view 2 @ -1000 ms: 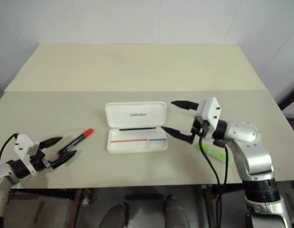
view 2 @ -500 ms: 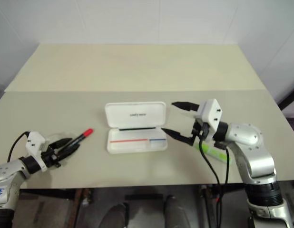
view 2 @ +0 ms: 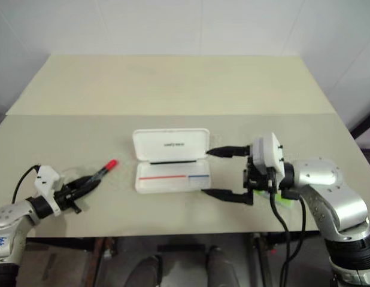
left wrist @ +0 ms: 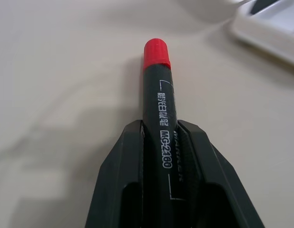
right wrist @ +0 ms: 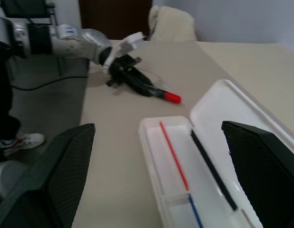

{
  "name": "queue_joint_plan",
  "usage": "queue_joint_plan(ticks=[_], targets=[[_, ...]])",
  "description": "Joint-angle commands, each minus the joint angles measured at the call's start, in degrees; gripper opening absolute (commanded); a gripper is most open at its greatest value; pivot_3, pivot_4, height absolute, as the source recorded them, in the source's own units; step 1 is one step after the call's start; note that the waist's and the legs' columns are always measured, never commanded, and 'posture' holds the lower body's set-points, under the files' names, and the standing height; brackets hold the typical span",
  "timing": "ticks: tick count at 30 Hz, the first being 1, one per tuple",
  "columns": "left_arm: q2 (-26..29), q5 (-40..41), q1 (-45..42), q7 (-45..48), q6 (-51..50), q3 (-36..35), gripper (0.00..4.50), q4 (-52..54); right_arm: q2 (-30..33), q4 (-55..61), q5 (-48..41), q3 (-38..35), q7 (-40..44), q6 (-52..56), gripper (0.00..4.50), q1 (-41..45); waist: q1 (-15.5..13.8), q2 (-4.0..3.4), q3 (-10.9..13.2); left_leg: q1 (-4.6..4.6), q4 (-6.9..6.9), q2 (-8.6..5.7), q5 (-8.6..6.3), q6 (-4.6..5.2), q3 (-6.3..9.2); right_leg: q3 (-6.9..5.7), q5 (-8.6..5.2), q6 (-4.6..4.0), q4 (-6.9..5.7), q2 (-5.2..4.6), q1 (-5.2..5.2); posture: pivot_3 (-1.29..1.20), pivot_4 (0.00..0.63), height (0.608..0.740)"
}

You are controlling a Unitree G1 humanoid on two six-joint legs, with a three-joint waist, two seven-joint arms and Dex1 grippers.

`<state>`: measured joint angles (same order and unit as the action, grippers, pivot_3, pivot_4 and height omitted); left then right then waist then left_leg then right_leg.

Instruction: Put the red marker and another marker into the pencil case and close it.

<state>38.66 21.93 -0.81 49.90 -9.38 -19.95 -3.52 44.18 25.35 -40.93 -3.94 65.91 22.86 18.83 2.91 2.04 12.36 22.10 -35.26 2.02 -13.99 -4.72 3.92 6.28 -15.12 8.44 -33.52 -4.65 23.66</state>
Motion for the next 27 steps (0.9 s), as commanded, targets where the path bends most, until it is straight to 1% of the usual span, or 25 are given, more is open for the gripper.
queue_joint_plan(ticks=[1,8,15,22,27], targets=[[1.3,3.5,0.6,3.9,0.3,-0.7,0.57,5.0,0.8,1.5,-0.7,-0.6,1.1,0.0,4.50,-0.3,0.0,0.00,0.0,0.00,0.00,0.00,0.00,0.00,0.00,0.00,0.00,0.00,0.02,0.00,0.00,0.00,0.150,0.740],[4.4,5.7,0.7,11.2,-0.1,1.7,0.57,11.2,0.5,-2.6,3.1,-1.2,1.6,-2.7,4.50,-0.6,0.2,-0.01,0.0,0.02,0.00,0.01,0.00,0.00,-0.05,0.00,0.00,-0.01,0.13,0.00,0.00,0.00,0.150,0.740],[3.6,4.7,-6.0,13.3,-0.6,10.3,0.57,15.0,0.6,-6.5,6.7,-2.8,1.2,-6.1,4.50,-2.6,-0.5,0.00,0.0,0.06,-0.01,0.01,-0.01,-0.01,-0.05,0.00,0.00,-0.01,0.18,-0.01,0.00,0.00,0.150,0.740],[2.5,1.0,-14.2,12.1,-1.6,17.6,0.57,12.3,0.7,-7.1,8.2,-4.0,0.2,-7.1,4.50,-4.8,-0.3,0.00,0.0,0.05,-0.01,0.01,0.00,0.00,-0.06,0.01,0.01,0.01,0.10,0.00,0.00,0.00,0.150,0.740],[-0.6,-3.7,-22.1,11.2,-0.2,22.8,0.57,6.8,1.4,-6.7,9.1,-5.8,-0.4,-7.8,4.50,-8.9,-0.7,0.00,0.0,0.06,-0.05,0.00,0.01,0.01,-0.05,0.01,0.01,0.03,0.07,0.01,0.00,0.00,0.150,0.740]])
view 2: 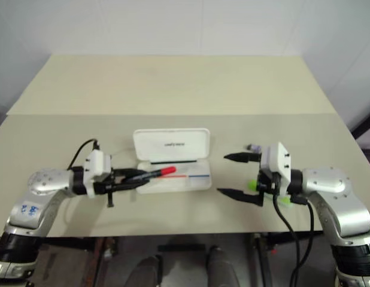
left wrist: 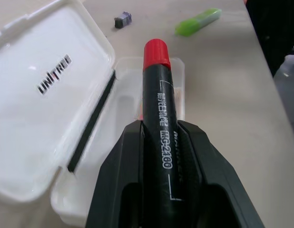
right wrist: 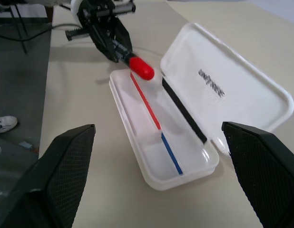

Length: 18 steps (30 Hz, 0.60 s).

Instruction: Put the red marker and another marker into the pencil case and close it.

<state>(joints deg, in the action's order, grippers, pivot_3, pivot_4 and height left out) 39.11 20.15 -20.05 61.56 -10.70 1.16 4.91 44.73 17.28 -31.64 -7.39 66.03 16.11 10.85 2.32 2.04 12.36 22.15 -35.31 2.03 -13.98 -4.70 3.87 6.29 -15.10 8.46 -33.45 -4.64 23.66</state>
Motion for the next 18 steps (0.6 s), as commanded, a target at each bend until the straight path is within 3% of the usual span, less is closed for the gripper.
queue_joint_plan(ticks=[1,17,18], targets=[[-1.5,-3.1,-4.1,-0.7,1.7,2.5,0.57,-2.9,0.8,2.0,-0.2,-2.7,-1.0,-0.9,4.50,-1.4,-0.3,0.00,0.0,0.00,-0.03,0.00,0.00,0.00,0.00,0.00,0.01,0.01,-0.01,0.00,-0.01,0.00,0.150,0.740],[-6.2,-10.7,-12.1,-1.7,9.8,6.7,0.57,-16.0,-0.1,9.1,-2.2,-4.2,-6.9,0.8,4.50,-3.7,-0.7,0.00,0.0,0.05,-0.21,0.00,0.00,0.00,0.00,0.00,0.04,0.07,-0.05,0.01,-0.04,0.00,0.150,0.740],[-6.5,-10.6,-12.3,-1.4,10.0,6.8,1.30,-16.3,-0.1,9.3,-2.2,-4.1,-7.1,0.9,4.50,-3.7,-0.7,0.00,0.0,0.04,-0.21,-0.01,0.00,0.00,0.00,0.01,0.04,0.08,-0.05,0.01,-0.05,0.00,0.150,0.740]])
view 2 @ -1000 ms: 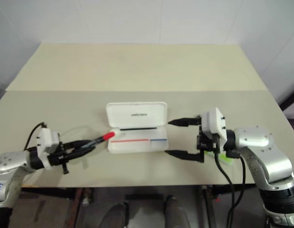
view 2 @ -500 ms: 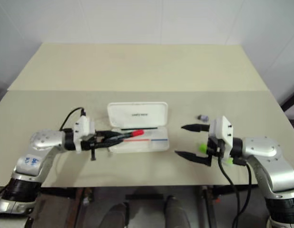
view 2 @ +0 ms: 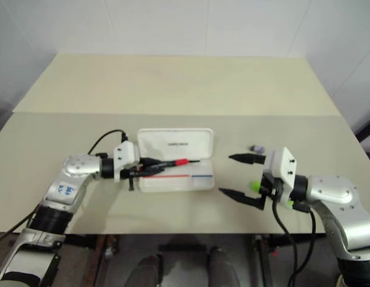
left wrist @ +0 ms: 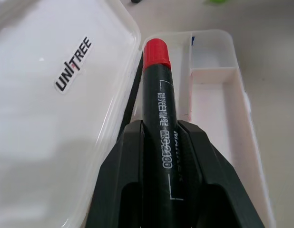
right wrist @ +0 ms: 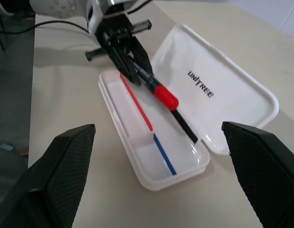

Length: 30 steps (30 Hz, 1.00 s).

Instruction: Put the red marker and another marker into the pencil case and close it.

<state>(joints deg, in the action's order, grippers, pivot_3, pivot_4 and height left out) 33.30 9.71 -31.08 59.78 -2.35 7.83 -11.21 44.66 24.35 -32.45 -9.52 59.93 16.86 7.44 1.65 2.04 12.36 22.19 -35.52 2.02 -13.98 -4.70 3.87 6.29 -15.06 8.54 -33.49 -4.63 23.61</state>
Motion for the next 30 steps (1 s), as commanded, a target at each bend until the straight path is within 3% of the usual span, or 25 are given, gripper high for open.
queue_joint_plan(ticks=[1,7,17,30], targets=[[-1.2,-0.6,-1.6,0.0,2.2,0.3,1.60,-0.6,0.0,2.5,-1.5,-1.9,-1.3,0.3,4.50,-0.3,0.0,0.00,0.0,0.00,0.00,0.00,0.00,0.00,0.00,0.00,0.00,0.00,0.00,0.00,0.00,0.00,0.150,0.740],[-2.5,-1.0,-1.9,0.4,3.6,0.3,3.60,-1.1,0.1,2.8,-1.8,-1.8,-1.9,0.4,4.50,-0.3,0.0,0.00,0.0,0.00,-0.01,0.00,0.00,0.00,0.00,0.00,0.01,0.03,-0.02,0.00,0.00,0.00,0.150,0.740],[-2.3,10.0,1.7,4.4,-4.5,-3.5,3.60,10.5,0.7,-1.2,-2.5,-3.8,-2.3,1.9,4.50,-0.8,0.0,0.00,0.0,0.00,-0.04,0.00,0.00,0.00,0.01,0.00,0.02,0.03,-0.04,0.00,-0.01,0.00,0.150,0.740],[7.4,24.0,5.8,3.6,-21.6,-13.8,3.60,28.0,4.2,-20.6,5.3,-5.9,1.5,-2.6,4.50,-4.0,0.4,0.00,0.0,-0.03,-0.14,0.00,0.00,0.01,0.01,0.02,0.01,0.02,-0.04,0.00,-0.06,0.00,0.150,0.740]])
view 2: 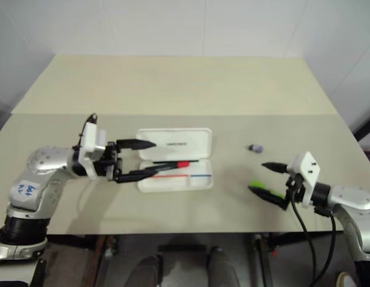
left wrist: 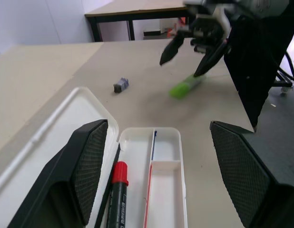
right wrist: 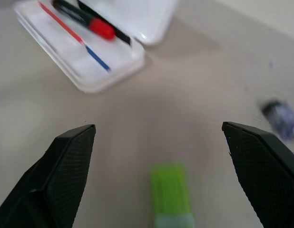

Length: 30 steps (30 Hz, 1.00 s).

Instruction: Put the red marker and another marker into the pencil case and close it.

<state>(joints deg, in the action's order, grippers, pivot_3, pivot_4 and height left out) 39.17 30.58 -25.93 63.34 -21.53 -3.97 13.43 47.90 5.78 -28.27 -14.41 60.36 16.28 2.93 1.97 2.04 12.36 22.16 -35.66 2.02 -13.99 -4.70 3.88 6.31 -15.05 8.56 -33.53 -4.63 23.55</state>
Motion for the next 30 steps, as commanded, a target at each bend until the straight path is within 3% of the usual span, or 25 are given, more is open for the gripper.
queue_joint_plan(ticks=[1,3,6,20,28,30], targets=[[2.0,3.6,0.9,0.2,-3.0,-2.3,3.60,3.9,0.8,-3.7,1.6,-0.6,1.4,-2.4,4.50,0.8,0.2,0.00,0.0,-0.01,0.00,0.00,0.00,0.00,0.00,0.00,0.00,0.00,0.00,0.00,-0.01,0.00,0.150,0.740],[2.9,5.0,1.4,0.5,-4.6,-2.6,3.76,4.8,0.6,-5.9,2.3,-0.1,2.0,-3.2,4.50,1.3,0.2,0.00,0.0,-0.01,0.00,0.00,0.00,0.00,0.00,0.00,0.00,0.00,0.00,0.00,-0.01,0.00,0.150,0.740],[4.6,5.3,2.2,1.4,-5.4,-2.3,4.48,5.7,0.7,-9.6,4.7,1.0,3.1,-5.7,4.50,1.8,0.3,0.00,0.0,0.00,0.00,0.00,0.00,0.00,0.00,0.00,0.00,0.00,0.00,0.00,0.00,0.00,0.150,0.740],[8.3,2.7,4.2,4.7,-0.6,-3.1,4.48,2.6,6.2,-22.0,7.7,-2.9,9.6,-13.1,4.50,-3.6,0.8,-0.01,0.0,0.00,-0.04,-0.01,0.00,0.00,0.00,0.02,-0.01,-0.01,0.02,0.00,-0.03,0.00,0.150,0.740],[8.2,2.3,3.6,5.4,0.7,-2.6,4.48,1.4,4.7,-22.2,7.0,-3.5,8.8,-14.4,4.50,-4.9,1.2,-0.01,0.0,-0.02,-0.09,-0.01,0.00,0.00,0.00,0.03,0.00,0.00,0.03,0.00,-0.08,0.00,0.150,0.740],[8.1,2.1,3.1,5.4,0.9,-2.4,4.50,1.0,3.8,-21.5,6.7,-3.3,8.1,-14.4,3.83,-4.7,1.2,0.00,0.0,-0.02,-0.10,-0.01,0.00,0.00,0.00,0.03,0.00,0.00,0.03,0.00,-0.08,0.00,0.150,0.740]])
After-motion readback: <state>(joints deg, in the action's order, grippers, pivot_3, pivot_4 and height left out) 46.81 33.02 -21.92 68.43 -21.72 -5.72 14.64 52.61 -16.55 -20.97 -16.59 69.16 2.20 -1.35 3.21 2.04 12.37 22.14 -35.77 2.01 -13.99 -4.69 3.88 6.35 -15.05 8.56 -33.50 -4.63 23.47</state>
